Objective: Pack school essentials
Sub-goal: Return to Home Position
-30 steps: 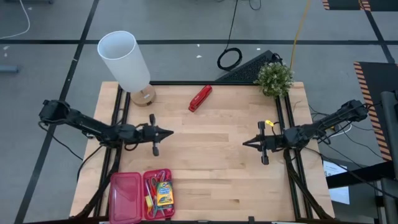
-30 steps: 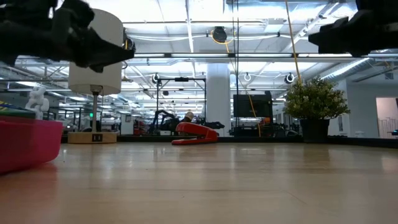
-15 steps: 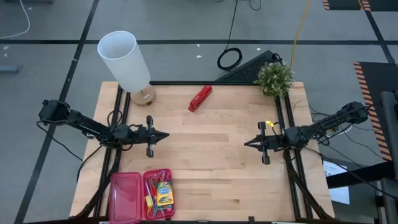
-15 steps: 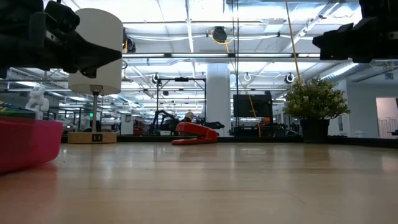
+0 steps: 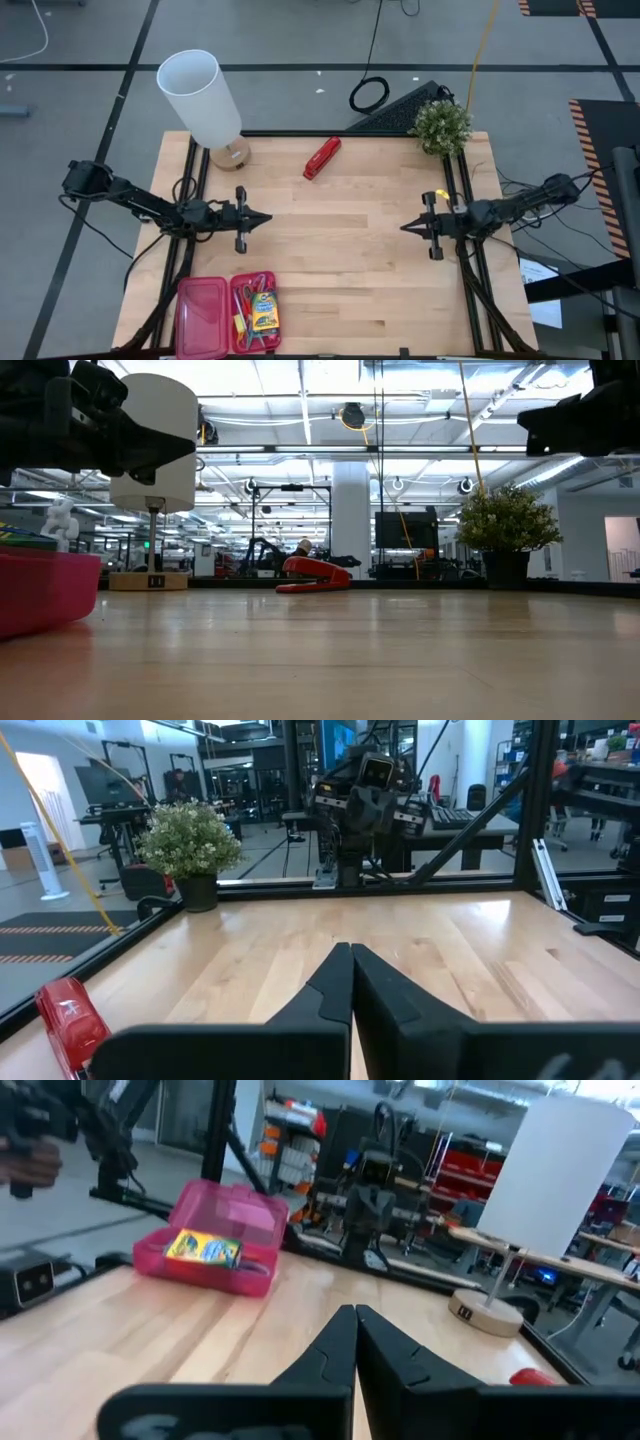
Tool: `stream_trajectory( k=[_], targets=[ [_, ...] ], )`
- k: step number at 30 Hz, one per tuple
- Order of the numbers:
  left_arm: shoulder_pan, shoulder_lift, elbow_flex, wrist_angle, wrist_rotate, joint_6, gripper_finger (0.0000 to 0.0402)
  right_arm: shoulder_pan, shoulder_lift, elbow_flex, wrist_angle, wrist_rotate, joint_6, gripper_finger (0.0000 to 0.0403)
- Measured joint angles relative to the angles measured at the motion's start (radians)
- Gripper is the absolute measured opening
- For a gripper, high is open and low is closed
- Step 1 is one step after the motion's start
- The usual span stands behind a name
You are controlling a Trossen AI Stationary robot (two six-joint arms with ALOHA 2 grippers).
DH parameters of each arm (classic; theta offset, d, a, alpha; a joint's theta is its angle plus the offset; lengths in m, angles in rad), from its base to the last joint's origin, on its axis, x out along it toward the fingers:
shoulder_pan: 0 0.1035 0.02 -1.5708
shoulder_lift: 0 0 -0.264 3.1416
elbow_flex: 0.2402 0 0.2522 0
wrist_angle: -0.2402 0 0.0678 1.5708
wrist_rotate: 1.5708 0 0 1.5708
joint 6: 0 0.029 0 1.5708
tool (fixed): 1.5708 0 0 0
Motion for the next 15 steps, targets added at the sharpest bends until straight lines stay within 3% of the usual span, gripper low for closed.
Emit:
stream_trajectory(
  k=[7, 15],
  targets=[
    [0.000, 0.000, 0.000, 0.001, 0.000, -0.001, 0.0010, -0.030, -0.148, -0.021, -0.041, -0.090, 0.001, 0.0000],
    [0.000, 0.000, 0.000, 0.011, 0.000, -0.004, 0.0010, -0.145, -0.217, -0.021, -0.120, -0.178, -0.012, 0.0000]
  ],
)
